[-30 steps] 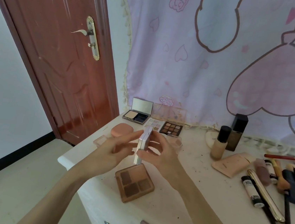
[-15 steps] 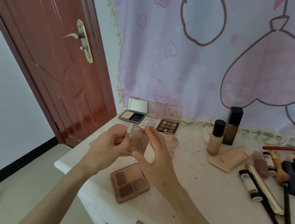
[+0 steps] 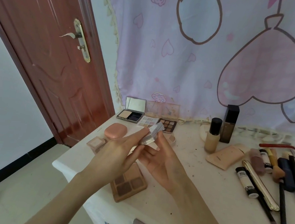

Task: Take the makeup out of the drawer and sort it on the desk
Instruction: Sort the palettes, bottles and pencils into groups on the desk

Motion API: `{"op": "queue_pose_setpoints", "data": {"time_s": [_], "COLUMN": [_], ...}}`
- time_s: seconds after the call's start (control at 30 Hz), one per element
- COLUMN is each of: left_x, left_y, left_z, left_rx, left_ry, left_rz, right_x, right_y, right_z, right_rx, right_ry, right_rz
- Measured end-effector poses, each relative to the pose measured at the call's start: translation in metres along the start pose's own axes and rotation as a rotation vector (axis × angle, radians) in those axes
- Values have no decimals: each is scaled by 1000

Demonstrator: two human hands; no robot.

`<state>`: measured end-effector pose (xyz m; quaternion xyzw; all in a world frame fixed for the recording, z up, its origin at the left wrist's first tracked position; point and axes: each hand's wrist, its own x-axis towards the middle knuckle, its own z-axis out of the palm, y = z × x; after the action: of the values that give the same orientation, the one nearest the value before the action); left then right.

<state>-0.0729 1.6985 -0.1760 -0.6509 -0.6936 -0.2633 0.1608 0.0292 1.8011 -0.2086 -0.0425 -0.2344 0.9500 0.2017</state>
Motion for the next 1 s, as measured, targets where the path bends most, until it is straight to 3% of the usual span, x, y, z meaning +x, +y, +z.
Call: {"op": "queue_pose_setpoints", "data": {"time_s": [0.13, 0.57, 0.77, 1.0], "left_x": [8, 10, 18, 32], "left_y": [-6, -18, -30, -50], "left_z": [-3, -11, -24, -32], "left_rx": [-126, -68, -130, -304], "left_ry": [-151, -255, -336, -150], "left_rz": [-96, 35, -9, -178], "right_x": [3, 5, 5, 4], "right_y": [0, 5, 7, 11], "right_z": [-7, -8, -6, -8], "right_rx": [-59, -133, -54, -20], "right_ry": [24, 68, 103, 84], "right_rz": [-28, -15, 41, 140]}}
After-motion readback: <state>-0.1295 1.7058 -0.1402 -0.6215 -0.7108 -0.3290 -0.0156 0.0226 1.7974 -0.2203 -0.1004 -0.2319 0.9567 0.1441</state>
